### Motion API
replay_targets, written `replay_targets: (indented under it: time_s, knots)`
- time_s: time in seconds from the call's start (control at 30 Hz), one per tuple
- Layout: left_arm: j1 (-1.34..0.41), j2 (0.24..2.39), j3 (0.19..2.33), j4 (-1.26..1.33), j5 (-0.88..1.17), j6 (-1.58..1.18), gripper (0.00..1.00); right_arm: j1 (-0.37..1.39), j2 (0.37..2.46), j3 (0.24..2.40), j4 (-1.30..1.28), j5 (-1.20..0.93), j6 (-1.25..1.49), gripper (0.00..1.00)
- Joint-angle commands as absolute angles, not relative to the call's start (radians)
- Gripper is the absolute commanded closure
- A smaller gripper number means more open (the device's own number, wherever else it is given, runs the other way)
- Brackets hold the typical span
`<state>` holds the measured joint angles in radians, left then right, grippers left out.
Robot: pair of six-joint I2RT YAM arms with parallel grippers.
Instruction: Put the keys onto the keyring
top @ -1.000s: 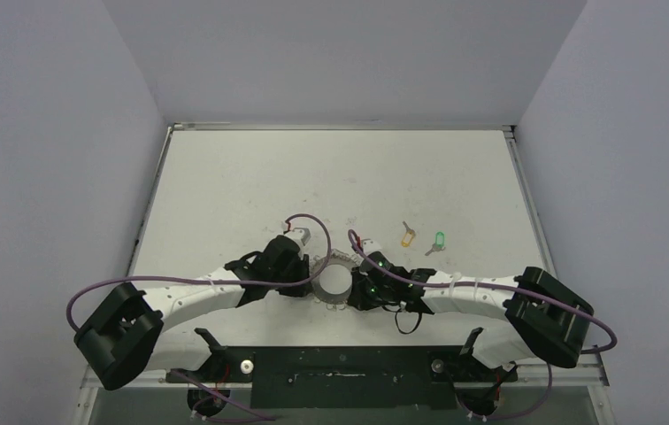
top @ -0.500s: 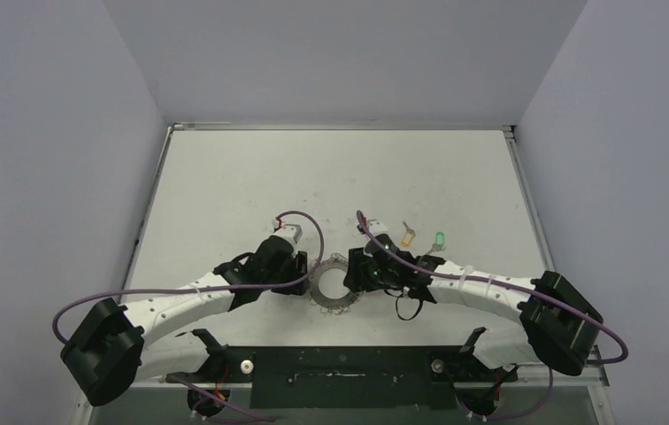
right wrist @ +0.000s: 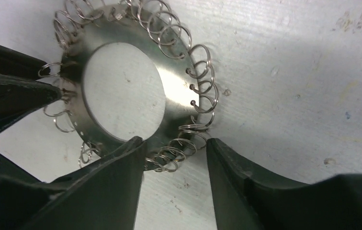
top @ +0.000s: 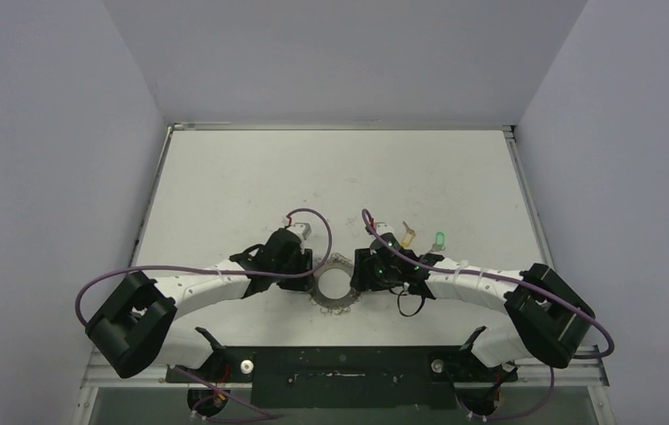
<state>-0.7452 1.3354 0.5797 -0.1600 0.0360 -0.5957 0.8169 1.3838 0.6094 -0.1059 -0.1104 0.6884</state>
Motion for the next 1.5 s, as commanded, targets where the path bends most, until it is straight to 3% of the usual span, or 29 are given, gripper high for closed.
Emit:
replay_targets:
  time_s: [0.0,0.2,0.33,0.43,0.53,0.6,0.67,0.73,0.83,1.13,1.47]
  knots:
    - [-0.748,1.356,0.61,-0.103,0.093,-0.588,0.71,0.813,1.409,0.604,-0.038,-0.135,0.706,0.56]
    - [-0.761,1.321,0.568,-0.13,0.088,-0.59,0.88,0.816,1.422,0.61,-0.048,-0.157,0.702,0.91]
    - [-0.761,1.25,0.55,-0.197,0.036,-0.595,0.97,0.821,1.402,0.588,-0.041,-0.191,0.718,0.97]
    - [-0.76,1.182,0.545,-0.251,-0.003,-0.599,1.0,0.819,1.357,0.566,-0.022,-0.213,0.745,0.91]
    - [-0.759,1.117,0.539,-0.292,-0.049,-0.606,1.0,0.816,1.299,0.575,-0.062,-0.185,0.743,0.68]
    - [-0.757,1.088,0.537,-0.318,-0.073,-0.607,0.9,0.813,1.261,0.586,-0.095,-0.156,0.733,0.5]
    - [-0.753,1.073,0.537,-0.339,-0.089,-0.609,0.74,0.809,1.235,0.597,-0.123,-0.134,0.72,0.42]
    - [-0.752,1.068,0.537,-0.349,-0.094,-0.609,0.63,0.804,1.225,0.605,-0.151,-0.118,0.707,0.41]
    - [-0.752,1.073,0.538,-0.354,-0.085,-0.61,0.56,0.792,1.237,0.601,-0.147,-0.123,0.7,0.41]
    - [-0.75,1.067,0.536,-0.352,-0.065,-0.609,0.47,0.782,1.362,0.562,0.066,-0.223,0.764,0.47]
    - [-0.75,1.051,0.511,-0.333,-0.036,-0.609,0.46,0.815,1.482,0.541,0.226,-0.318,0.836,0.52]
